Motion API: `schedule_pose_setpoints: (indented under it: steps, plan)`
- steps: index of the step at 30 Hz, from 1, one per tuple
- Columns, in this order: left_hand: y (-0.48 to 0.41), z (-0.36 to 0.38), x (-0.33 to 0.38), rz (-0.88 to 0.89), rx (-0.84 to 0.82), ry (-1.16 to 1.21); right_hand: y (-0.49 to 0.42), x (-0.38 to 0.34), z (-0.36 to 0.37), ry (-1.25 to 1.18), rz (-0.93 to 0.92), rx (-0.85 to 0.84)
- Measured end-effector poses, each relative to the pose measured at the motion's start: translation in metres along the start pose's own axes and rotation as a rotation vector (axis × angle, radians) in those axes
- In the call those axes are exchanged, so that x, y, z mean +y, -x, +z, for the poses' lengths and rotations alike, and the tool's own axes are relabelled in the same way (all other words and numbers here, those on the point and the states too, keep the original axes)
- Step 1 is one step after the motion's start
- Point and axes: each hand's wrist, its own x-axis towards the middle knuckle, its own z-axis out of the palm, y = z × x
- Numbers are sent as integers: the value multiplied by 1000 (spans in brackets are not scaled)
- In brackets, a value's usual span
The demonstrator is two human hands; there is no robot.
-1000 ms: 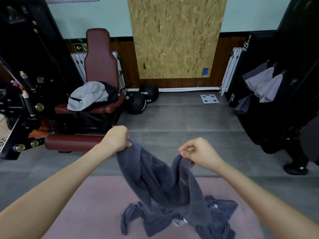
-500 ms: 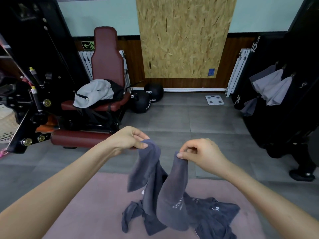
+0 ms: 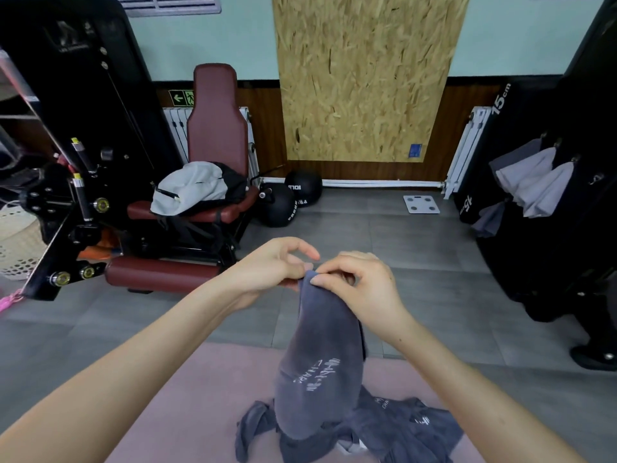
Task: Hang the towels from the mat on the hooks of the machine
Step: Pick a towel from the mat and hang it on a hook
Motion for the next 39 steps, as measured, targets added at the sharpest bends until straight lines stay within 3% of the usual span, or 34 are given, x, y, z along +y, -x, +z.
schedule_pose_setpoints:
  steps: [3,5,16,23,27,30,33,36,39]
  plan:
    - [4,0,4,-31,-57,214,-2,2,1,151,-52,44]
    - [6,0,4,-4,-96,239,-2,2,1,200,-45,71]
    - [9,6,22,161,-53,-344,36,16,-6,115,101,113]
    - [6,-4,44,307,27,-594,58,47,-3,313,111,-28]
    - [15,-22,66,384,194,-511,81,83,11,305,266,-190]
    - [27,-43,84,391,283,-412,95,92,21,231,279,-50]
    - [30,-54,92,386,324,-481,83,79,25,203,199,134]
    - [26,-55,92,377,355,-532,70,62,29,170,113,176]
    - [22,-56,88,381,368,-500,69,57,41,284,33,166]
